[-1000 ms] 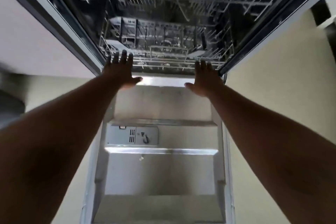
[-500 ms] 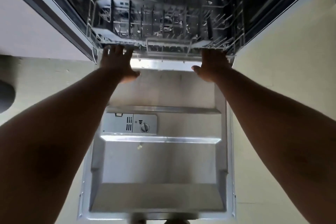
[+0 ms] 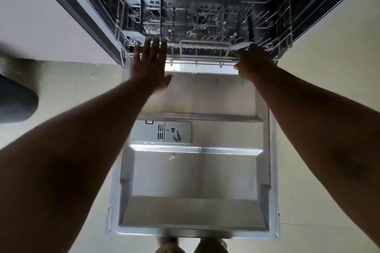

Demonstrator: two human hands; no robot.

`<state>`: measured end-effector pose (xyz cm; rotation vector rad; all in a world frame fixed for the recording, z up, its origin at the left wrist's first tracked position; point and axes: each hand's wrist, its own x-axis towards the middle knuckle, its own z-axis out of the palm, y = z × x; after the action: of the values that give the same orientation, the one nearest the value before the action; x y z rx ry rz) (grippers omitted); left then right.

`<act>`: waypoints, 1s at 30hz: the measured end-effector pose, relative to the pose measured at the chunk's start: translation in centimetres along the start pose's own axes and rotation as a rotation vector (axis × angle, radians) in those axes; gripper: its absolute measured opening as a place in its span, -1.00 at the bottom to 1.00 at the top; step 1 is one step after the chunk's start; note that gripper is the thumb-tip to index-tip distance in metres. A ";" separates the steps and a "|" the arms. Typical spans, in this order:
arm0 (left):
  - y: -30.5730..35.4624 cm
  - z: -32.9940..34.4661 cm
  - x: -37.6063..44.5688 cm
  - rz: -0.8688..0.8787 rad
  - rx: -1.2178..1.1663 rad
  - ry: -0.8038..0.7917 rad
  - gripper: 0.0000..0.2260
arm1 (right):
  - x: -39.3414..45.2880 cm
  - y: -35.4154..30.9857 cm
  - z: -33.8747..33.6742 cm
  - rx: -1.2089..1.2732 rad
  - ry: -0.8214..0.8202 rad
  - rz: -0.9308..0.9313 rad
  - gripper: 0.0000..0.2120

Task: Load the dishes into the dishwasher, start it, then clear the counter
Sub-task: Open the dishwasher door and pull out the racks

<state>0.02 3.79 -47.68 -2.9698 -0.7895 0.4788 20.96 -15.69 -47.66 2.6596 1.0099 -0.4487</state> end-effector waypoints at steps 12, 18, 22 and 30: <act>-0.6 2.4 -2.1 0.003 -0.128 -0.060 -0.53 | -7.2 0.7 5.3 0.091 0.141 -0.102 -0.81; 0.0 5.4 -8.8 0.026 -0.204 -0.116 -0.41 | -13.7 -0.4 8.1 0.209 0.110 -0.085 -0.89; 0.9 7.3 -14.4 0.003 -0.226 -0.145 -0.32 | -18.7 -0.9 9.7 0.261 0.021 -0.111 -0.83; 2.6 11.0 -26.1 -0.002 -0.260 -0.289 -0.20 | -29.7 -1.3 13.9 0.255 -0.151 -0.180 -0.34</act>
<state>-23.54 -11.73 -51.00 -3.1775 -0.9444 0.8852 -3.68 -37.24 -49.48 2.7083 1.2216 -0.8560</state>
